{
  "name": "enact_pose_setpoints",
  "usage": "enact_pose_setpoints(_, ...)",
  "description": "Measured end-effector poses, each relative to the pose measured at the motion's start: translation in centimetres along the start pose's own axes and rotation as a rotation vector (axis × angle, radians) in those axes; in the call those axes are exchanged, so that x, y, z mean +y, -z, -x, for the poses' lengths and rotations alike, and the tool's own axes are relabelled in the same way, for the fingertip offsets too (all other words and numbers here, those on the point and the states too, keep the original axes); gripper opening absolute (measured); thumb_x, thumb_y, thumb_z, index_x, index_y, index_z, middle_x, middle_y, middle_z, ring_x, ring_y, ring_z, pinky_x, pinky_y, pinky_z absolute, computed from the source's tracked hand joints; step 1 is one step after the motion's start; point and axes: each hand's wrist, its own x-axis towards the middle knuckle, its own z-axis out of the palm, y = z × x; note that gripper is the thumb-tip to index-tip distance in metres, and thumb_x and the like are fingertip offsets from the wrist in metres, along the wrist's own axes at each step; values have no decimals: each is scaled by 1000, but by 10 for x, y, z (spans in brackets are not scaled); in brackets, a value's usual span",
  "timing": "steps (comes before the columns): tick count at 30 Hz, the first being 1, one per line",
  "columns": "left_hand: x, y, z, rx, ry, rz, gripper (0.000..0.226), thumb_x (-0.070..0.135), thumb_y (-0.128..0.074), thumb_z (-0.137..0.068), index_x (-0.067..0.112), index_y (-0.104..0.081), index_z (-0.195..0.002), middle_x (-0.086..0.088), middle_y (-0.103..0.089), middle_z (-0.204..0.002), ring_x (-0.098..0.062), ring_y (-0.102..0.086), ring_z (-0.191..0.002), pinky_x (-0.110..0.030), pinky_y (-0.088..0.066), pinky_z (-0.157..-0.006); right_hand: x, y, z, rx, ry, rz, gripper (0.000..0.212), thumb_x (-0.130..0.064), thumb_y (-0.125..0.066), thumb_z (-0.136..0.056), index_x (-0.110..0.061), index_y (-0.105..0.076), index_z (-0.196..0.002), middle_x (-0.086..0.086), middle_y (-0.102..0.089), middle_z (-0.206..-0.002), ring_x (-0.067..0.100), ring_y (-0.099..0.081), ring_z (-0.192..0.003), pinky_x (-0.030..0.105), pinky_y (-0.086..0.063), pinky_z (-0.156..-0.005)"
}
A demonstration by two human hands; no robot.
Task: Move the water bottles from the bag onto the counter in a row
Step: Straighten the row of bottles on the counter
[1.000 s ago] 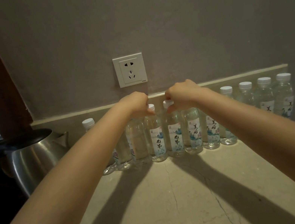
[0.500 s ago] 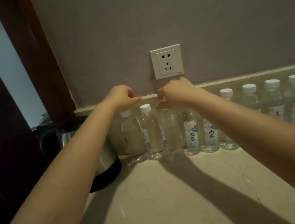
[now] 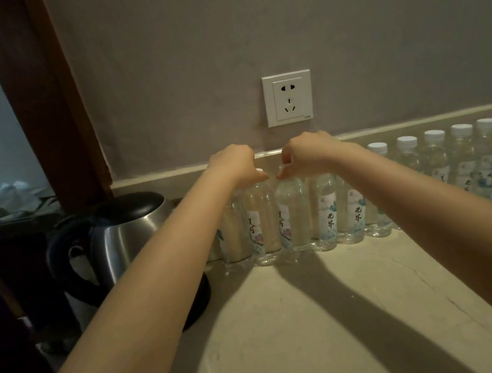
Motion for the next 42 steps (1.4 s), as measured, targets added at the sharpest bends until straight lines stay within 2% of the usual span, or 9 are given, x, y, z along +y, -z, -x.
enact_pose_setpoints(6, -2, 2, 0, -60, -31, 42, 28, 35, -56, -86, 15, -52, -68, -3, -51, -70, -20, -47, -63, -29, -35, -53, 4, 2, -5, -117, 40, -68, 32, -40, -58, -85, -28, -61, -114, -4, -65, -108, 22, -57, -101, 34, -37, -81)
enact_pose_setpoints(11, -4, 9, 3, -124, -52, 70, 24, 34, -56, -87, 15, -65, -99, -3, -63, -94, -23, -59, -88, -35, -52, -77, 7, 5, -5, -149, 85, -135, 38, -33, -60, -87, -32, -56, -124, -2, -59, -120, 16, -48, -92, 32, -34, -83)
enact_pose_setpoints(15, 0, 6, 4, -48, -25, -97, 30, 41, -54, -88, 14, -55, -76, -2, -53, -75, -22, -50, -70, -31, -41, -62, 6, 3, -4, -110, 96, -77, 39, -38, -58, -87, -33, -56, -126, -4, -60, -124, 22, -53, -114, 37, -35, -89)
enact_pose_setpoints(20, 10, 2, 3, 7, 58, -180, 46, 54, -53, -88, 17, -41, -63, 0, -47, -71, -23, -50, -72, -30, -37, -62, 6, 2, -6, -104, 108, -40, 38, -41, -57, -86, -34, -56, -123, -6, -61, -122, 19, -55, -106, 37, -36, -89)
enact_pose_setpoints(23, 12, 4, 2, -14, 73, -168, 46, 54, -54, -87, 17, -42, -64, 0, -48, -72, -22, -51, -74, -31, -38, -64, 7, 2, -6, -104, 111, -43, 39, -41, -58, -86, -33, -56, -125, -6, -61, -123, 21, -54, -114, 39, -37, -92)
enact_pose_setpoints(28, -2, 13, 2, -205, -4, 49, 35, 36, -69, -80, 7, -65, -99, -9, -67, -102, -26, -63, -92, -38, -52, -79, 7, 1, -5, -59, 140, 6, 44, -44, -66, -79, -31, -57, -120, -5, -65, -114, 22, -56, -107, 36, -36, -82)
enact_pose_setpoints(30, -4, 13, 3, -205, -27, 31, 28, 33, -69, -81, 6, -64, -87, -11, -65, -89, -26, -60, -76, -35, -50, -67, 8, 1, -6, -46, 164, 21, 46, -41, -68, -78, -31, -56, -121, -5, -64, -114, 22, -55, -109, 36, -35, -83)
enact_pose_setpoints(33, -3, 9, 2, -150, -10, -27, 39, 40, -69, -82, 13, -48, -61, -1, -46, -61, -19, -41, -56, -27, -31, -48, 11, -1, -7, -49, 198, 19, 48, -38, -68, -79, -32, -53, -124, -6, -61, -120, 20, -51, -115, 39, -35, -92)
enact_pose_setpoints(42, -3, 1, 1, -69, -6, 37, 44, 41, -69, -80, 14, -42, -58, 0, -39, -58, -19, -37, -54, -28, -27, -48, 14, -1, -5, -33, 175, 0, 49, -39, -69, -79, -31, -54, -125, -7, -62, -118, 20, -52, -113, 38, -35, -90)
